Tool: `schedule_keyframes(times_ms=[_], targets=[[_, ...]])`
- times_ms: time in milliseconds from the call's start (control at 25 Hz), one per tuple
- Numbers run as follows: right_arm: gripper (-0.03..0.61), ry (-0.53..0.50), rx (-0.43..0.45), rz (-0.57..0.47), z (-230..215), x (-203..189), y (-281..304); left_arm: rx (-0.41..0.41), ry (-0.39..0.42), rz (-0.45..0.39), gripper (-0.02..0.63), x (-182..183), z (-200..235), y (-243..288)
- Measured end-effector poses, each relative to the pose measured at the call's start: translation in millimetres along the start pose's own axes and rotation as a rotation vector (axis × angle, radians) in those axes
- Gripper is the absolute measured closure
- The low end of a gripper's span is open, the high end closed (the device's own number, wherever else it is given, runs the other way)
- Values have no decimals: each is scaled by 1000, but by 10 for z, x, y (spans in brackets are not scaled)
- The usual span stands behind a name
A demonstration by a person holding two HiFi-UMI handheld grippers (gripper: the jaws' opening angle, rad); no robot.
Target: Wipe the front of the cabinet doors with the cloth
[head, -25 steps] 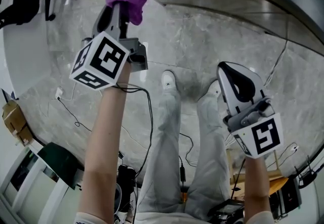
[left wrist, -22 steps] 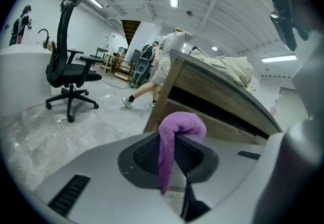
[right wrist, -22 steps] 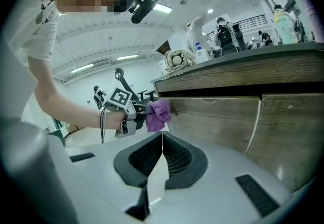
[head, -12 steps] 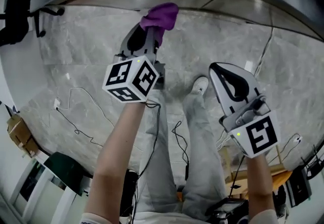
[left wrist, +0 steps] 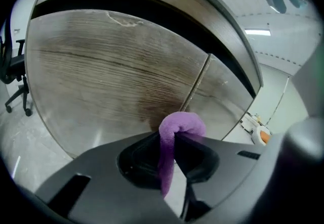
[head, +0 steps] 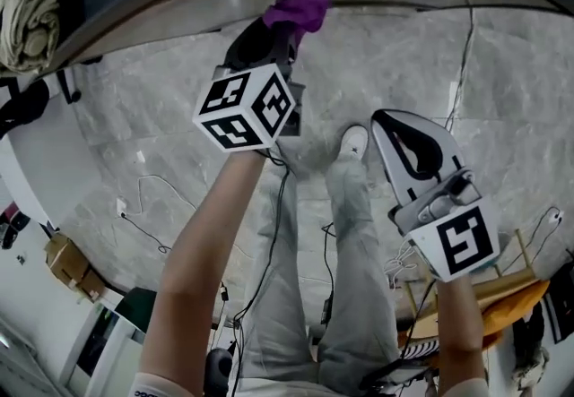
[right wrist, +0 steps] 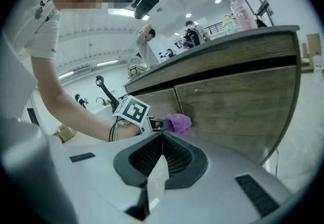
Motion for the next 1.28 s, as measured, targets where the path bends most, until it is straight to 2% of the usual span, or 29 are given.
schedule_keyframes(times_ms=[200, 440, 760, 1000, 1280], targets=[[551, 17, -52, -4, -59, -172, -171, 74, 20, 9, 554, 44, 148, 169], [551, 34, -88, 9, 148, -324, -119, 84, -38, 10, 554, 78, 478, 110], [551, 30, -77, 6, 592, -397, 238, 126, -39, 12, 554, 137, 1163, -178], [551, 17, -63, 9, 975, -353, 686, 166, -32, 7, 554, 275, 1880, -471], [551, -6, -41, 18, 1226, -339, 887, 233, -28, -13, 554, 362, 2392, -760]])
Point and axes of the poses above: the fingertips, and each gripper's own axes: y forward along the fingers, z to its left, x out of its top, the point moved 9 cm from there along -y, backward along the fingers, and after that the axes turned 2 degrees about -z, right-handed, at the moved point
